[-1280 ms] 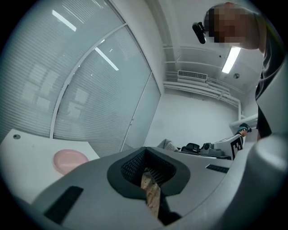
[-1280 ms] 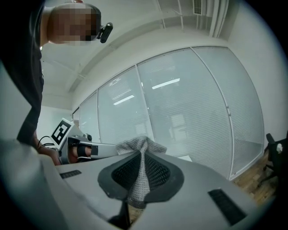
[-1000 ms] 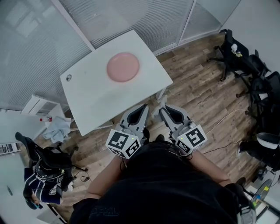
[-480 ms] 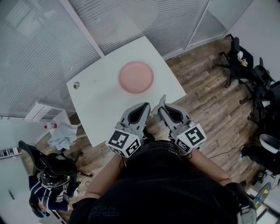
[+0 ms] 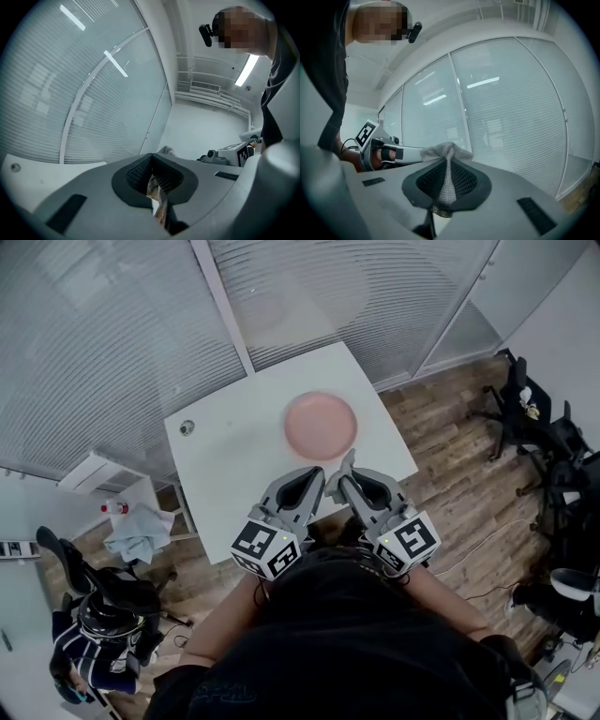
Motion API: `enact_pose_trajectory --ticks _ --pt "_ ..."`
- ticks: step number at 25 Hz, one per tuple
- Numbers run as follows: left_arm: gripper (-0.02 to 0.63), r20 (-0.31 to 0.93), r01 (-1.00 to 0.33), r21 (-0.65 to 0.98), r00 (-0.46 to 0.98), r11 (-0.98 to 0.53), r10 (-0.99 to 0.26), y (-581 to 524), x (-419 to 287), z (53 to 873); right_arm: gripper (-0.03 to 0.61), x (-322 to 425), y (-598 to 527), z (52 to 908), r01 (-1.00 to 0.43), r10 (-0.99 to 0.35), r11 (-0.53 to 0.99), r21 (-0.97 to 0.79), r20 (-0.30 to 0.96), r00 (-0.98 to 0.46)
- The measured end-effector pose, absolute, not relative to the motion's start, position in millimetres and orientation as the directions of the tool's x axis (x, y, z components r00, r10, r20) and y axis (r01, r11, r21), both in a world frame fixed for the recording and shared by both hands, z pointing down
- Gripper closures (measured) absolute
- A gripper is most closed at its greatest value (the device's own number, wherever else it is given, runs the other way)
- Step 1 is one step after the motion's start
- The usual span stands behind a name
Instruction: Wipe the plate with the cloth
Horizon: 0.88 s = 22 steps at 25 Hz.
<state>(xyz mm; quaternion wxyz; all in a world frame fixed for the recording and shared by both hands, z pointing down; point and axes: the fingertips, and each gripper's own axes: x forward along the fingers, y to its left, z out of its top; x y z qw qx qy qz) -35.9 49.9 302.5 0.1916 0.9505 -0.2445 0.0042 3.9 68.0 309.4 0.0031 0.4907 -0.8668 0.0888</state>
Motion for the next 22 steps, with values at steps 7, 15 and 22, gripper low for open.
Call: enact_pose_trajectory --ticks 7,15,22 --pt "0.598 0.111 -0.488 0.382 0.868 -0.785 -0.485 39.7 -50.2 304.0 0.540 -12.2 52.6 311.4 -0.824 -0.823 0.543 -0.160 0.095 -0.561" --pt "0.598 0.122 -0.527 0.376 0.844 -0.763 -0.523 19.7 -58.0 300.5 0.540 -20.4 28.7 308.7 -0.794 -0.793 0.584 -0.169 0.087 -0.602" --pt "0.597 0.136 -0.528 0.389 0.843 -0.755 -0.520 1.7 -54.0 309.4 0.540 -11.7 10.1 316.1 -0.798 -0.798 0.575 -0.181 0.095 -0.596"
